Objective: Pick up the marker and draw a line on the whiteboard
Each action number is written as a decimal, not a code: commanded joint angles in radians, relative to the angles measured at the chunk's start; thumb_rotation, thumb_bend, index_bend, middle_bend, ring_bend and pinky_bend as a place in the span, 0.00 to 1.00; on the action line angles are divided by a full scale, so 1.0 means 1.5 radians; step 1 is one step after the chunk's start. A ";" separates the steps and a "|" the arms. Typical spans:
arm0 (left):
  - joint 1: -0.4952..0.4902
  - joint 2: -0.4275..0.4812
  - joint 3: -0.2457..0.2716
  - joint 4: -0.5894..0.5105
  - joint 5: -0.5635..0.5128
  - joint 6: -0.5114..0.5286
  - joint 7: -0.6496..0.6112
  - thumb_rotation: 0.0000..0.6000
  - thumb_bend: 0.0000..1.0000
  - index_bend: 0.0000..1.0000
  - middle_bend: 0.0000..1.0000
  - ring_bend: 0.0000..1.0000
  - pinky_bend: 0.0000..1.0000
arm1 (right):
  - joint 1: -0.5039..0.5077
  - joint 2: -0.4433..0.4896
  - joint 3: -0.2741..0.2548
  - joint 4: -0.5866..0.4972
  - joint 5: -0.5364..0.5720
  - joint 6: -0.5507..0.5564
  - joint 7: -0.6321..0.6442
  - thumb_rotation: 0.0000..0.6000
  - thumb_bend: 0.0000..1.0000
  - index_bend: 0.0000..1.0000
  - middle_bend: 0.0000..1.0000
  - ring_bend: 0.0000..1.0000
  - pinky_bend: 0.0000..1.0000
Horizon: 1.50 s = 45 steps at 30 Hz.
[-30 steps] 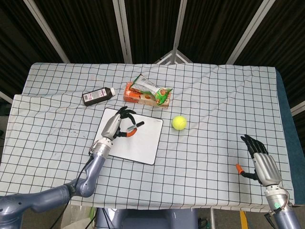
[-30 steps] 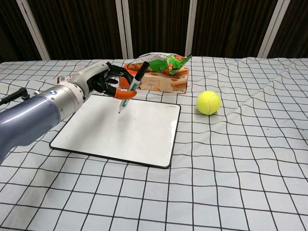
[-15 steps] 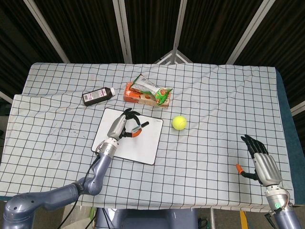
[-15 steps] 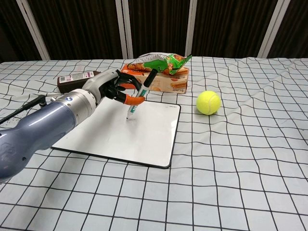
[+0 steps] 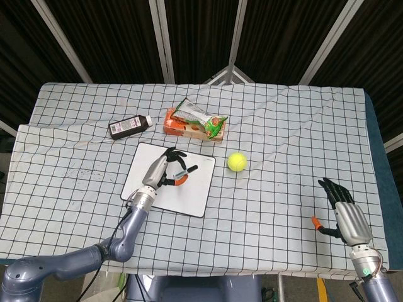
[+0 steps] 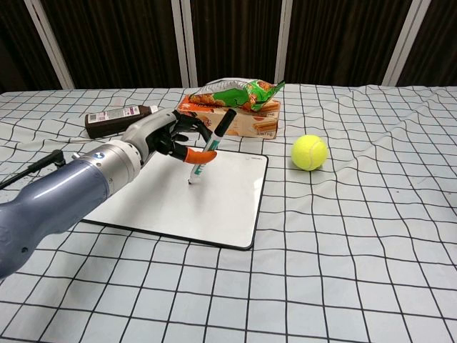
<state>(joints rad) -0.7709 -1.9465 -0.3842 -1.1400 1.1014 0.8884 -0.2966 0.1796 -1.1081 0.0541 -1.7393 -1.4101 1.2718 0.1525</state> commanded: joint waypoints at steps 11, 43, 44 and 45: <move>0.073 0.054 0.070 -0.113 0.018 0.027 -0.010 1.00 0.55 0.73 0.24 0.05 0.09 | -0.002 -0.001 0.001 0.000 0.000 0.006 -0.003 1.00 0.33 0.00 0.00 0.00 0.00; 0.004 0.057 0.006 -0.015 0.043 -0.015 -0.066 1.00 0.54 0.73 0.24 0.05 0.09 | 0.000 0.001 0.003 -0.002 0.008 -0.003 0.003 1.00 0.33 0.00 0.00 0.00 0.00; 0.001 0.052 0.006 -0.006 0.043 -0.017 -0.067 1.00 0.54 0.73 0.24 0.05 0.09 | -0.001 0.001 0.002 -0.002 0.008 -0.003 0.004 1.00 0.33 0.00 0.00 0.00 0.00; -0.001 0.049 0.006 -0.002 0.043 -0.017 -0.068 1.00 0.54 0.73 0.24 0.05 0.09 | -0.001 0.002 0.002 -0.003 0.008 -0.003 0.004 1.00 0.33 0.00 0.00 0.00 0.00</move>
<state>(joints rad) -0.7648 -1.8629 -0.3755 -1.1557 1.1651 0.8671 -0.3951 0.1789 -1.1053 0.0576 -1.7430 -1.3984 1.2669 0.1586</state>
